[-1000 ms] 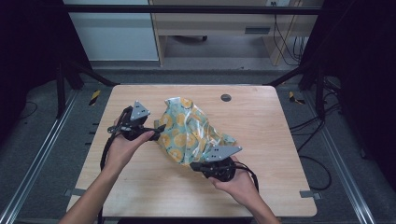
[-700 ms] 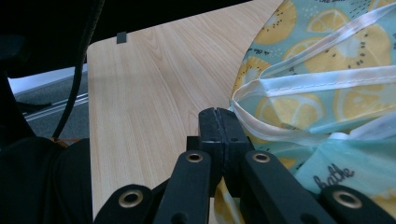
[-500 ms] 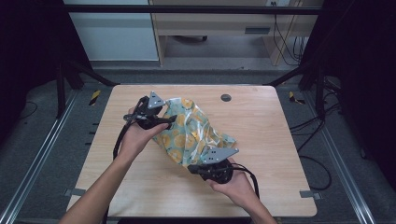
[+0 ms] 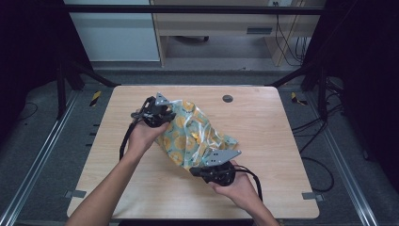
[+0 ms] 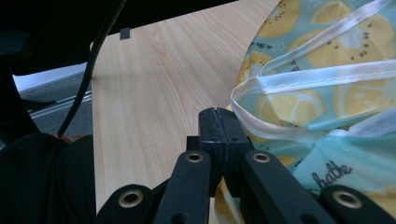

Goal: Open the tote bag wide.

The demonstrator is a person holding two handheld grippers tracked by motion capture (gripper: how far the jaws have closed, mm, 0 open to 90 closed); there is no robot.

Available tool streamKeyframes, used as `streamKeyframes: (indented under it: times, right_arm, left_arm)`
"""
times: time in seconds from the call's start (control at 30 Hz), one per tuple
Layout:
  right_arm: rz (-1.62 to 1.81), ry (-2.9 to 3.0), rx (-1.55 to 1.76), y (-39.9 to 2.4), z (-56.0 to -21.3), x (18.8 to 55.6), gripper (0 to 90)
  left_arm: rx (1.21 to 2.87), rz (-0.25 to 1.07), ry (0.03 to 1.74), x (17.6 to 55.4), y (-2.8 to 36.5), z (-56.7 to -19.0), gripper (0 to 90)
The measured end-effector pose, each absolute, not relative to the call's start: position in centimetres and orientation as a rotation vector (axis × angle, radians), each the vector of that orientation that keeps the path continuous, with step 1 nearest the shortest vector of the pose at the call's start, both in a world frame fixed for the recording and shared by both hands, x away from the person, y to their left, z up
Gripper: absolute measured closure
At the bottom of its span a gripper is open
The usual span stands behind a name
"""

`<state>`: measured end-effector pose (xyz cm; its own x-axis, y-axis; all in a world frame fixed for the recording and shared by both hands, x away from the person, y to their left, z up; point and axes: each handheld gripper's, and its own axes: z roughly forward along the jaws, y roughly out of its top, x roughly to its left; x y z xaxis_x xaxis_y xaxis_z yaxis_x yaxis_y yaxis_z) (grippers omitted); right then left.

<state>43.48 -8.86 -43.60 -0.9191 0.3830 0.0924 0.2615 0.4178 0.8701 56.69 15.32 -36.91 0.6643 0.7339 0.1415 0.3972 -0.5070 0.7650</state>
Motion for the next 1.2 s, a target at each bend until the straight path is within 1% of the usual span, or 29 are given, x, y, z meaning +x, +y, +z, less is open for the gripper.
streamKeyframes:
  times: [0.1, 0.17, 0.3, 0.33, 0.37, 0.4, 0.5, 0.57, 0.73, 0.9, 1.03, 1.1, 1.2]
  right_arm:
    - [1.523, 2.544, 0.583, -8.9, -43.7, 43.4, 90.0]
    - [1.52, 2.544, 0.583, -8.9, -43.7, 43.4, 90.0]
    - [1.505, 2.555, 0.597, -9.0, -44.1, 43.3, 90.0]
    - [1.505, 2.555, 0.597, -9.0, -44.1, 43.3, 90.0]
    - [1.49, 2.554, 0.605, -9.2, -44.2, 43.2, 90.0]
    - [1.488, 2.551, 0.609, -9.3, -44.2, 43.2, 90.0]
    - [1.475, 2.545, 0.624, -9.6, -44.3, 43.2, 90.0]
    - [1.469, 2.536, 0.652, -10.0, -44.3, 43.2, 90.0]
    - [1.454, 2.522, 0.674, -10.6, -44.1, 43.2, 89.9]
    - [1.443, 2.521, 0.685, -10.9, -44.1, 43.1, 89.6]
    - [1.428, 2.528, 0.692, -11.0, -44.2, 43.0, 89.4]
    - [1.397, 2.55, 0.701, -11.1, -44.6, 42.8, 89.6]
    - [1.367, 2.566, 0.702, -11.2, -44.8, 42.4, 89.9]
  left_arm:
    - [2.103, 0.614, 0.849, 55.3, 16.1, -36.6, 88.4]
    - [2.089, 0.618, 0.844, 54.9, 16.4, -36.5, 88.6]
    - [2.008, 0.64, 0.812, 52.0, 18.2, -36.4, 88.8]
    - [2.008, 0.64, 0.812, 52.0, 18.2, -36.4, 88.7]
    - [1.969, 0.632, 0.807, 50.6, 19.2, -36.9, 88.6]
    - [1.954, 0.628, 0.8, 50.0, 19.6, -37.0, 88.6]
    - [1.931, 0.628, 0.805, 49.1, 20.2, -37.5, 88.5]
    - [1.9, 0.619, 0.786, 47.6, 21.3, -38.5, 88.4]
    - [1.86, 0.602, 0.783, 45.8, 22.8, -40.3, 88.2]
    - [1.872, 0.582, 0.791, 44.8, 24.2, -42.8, 88.1]
    - [1.903, 0.576, 0.806, 44.9, 24.8, -44.0, 87.8]
    - [1.955, 0.593, 0.808, 45.1, 25.0, -44.8, 87.7]
    - [1.985, 0.593, 0.817, 45.3, 25.1, -45.3, 87.7]
